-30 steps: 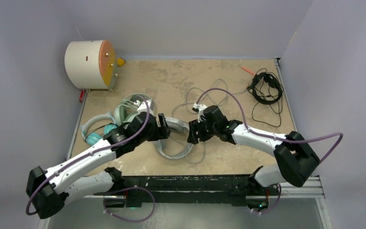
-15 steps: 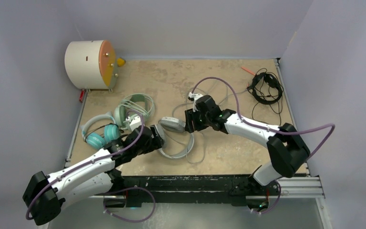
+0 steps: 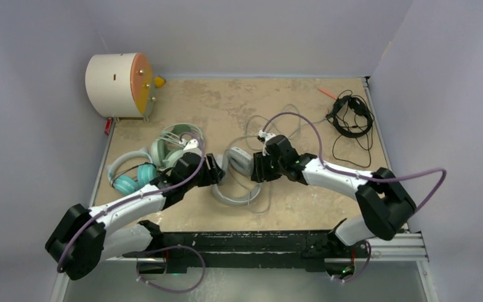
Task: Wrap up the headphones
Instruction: Untie the headphones cable at the center of the board.
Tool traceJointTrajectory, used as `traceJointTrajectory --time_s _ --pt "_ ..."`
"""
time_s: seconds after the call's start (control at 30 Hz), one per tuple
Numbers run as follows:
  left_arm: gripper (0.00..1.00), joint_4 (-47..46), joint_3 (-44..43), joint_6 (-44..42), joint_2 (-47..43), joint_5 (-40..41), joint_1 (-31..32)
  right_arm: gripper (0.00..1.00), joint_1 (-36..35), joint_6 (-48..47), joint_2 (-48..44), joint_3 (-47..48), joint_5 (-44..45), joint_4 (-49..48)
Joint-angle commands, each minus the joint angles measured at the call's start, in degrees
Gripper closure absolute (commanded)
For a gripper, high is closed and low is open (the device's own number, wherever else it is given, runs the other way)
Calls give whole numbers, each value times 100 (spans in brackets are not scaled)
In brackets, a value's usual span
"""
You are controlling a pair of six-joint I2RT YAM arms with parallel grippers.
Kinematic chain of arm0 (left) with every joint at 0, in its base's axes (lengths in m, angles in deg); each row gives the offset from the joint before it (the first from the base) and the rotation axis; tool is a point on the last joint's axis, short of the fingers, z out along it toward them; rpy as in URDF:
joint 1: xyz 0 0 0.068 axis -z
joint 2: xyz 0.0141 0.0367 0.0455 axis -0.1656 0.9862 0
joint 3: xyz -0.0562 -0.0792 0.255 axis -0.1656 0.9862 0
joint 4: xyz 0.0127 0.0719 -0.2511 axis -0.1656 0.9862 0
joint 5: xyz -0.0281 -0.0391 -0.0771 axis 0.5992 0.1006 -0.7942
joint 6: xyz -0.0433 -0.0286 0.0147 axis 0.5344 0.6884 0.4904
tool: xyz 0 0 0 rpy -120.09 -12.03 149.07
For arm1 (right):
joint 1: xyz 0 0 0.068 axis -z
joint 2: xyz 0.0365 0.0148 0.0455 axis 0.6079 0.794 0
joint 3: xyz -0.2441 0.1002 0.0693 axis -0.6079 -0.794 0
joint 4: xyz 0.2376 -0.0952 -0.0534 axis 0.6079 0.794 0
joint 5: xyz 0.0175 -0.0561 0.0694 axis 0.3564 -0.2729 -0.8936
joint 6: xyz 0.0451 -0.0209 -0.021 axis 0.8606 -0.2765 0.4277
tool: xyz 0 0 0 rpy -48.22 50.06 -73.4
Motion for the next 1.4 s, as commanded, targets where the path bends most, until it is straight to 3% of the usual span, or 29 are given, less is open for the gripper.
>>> traceJointTrajectory --time_s 0.0,0.2,0.33,0.5,0.7,0.9,1.1,1.37 --pt "43 -1515 -423 -1218 625 -572 -4 54 -158 624 -707 -545 -354 -163" --pt "31 -2352 -1268 -2103 1669 -1297 -5 53 -648 1121 -1359 -891 164 -105" --pt "17 -1913 -2117 -2112 2500 -924 -142 49 -1158 1716 -1661 -1176 828 -304" --pt "11 -1347 -2361 -2059 2362 -323 -158 39 -1254 1742 -1674 -1123 1260 -55" --pt "10 757 -2650 -1471 1845 785 -162 31 -1256 1509 -1867 -1168 1384 33" --pt "10 1728 -2147 -49 1115 560 -154 27 -1294 1267 -1733 -1338 995 -486" --pt "20 1601 -1532 956 924 -99 -120 38 -1647 700 -1472 -1574 679 -1425" --pt "32 1320 -1172 1322 991 -218 -119 38 -2458 242 -845 -1491 1516 -1853"
